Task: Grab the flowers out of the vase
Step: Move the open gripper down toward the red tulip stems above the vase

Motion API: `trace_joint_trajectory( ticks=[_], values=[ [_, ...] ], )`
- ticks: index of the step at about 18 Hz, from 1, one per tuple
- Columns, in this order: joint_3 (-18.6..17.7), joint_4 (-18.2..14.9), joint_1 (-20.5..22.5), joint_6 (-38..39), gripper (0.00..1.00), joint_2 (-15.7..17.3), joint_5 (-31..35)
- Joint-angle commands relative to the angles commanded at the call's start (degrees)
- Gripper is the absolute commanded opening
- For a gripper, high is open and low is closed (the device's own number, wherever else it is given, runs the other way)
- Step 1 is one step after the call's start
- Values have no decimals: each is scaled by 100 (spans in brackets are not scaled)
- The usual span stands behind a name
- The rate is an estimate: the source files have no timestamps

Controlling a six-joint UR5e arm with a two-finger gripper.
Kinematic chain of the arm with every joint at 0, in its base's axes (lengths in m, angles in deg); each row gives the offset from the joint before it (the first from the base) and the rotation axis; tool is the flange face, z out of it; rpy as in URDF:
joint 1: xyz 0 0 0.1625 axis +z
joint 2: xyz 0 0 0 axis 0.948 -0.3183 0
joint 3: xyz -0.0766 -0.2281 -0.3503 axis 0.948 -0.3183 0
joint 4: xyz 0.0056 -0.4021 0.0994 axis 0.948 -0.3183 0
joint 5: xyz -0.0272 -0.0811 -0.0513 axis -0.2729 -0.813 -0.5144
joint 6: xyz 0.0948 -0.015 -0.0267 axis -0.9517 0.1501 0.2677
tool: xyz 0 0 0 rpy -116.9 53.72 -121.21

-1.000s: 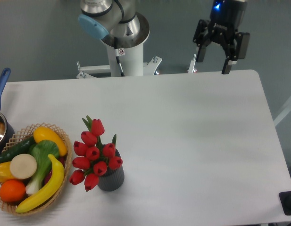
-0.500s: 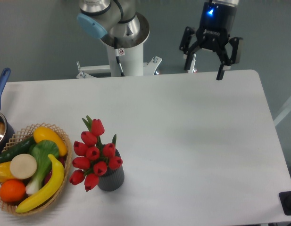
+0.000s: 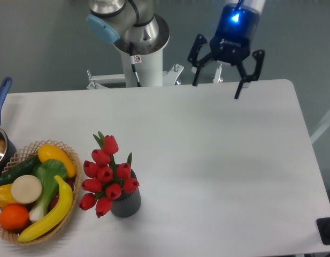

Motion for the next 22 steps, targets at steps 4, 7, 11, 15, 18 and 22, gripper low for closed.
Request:
trace_joint_trajectory(
  ticks=[4, 7, 11, 15, 18, 22],
  values=[
    [-61, 45, -221, -54, 100, -97, 97],
    [-185, 54, -352, -124, 100, -97, 509],
    [-211, 63, -757, -168, 100, -326, 554],
    [-194, 63, -923, -352, 100, -545, 624],
    [-211, 63, -977, -414, 100, -651, 615],
    [-202, 36, -1354, -327, 100, -888, 397]
  ],
)
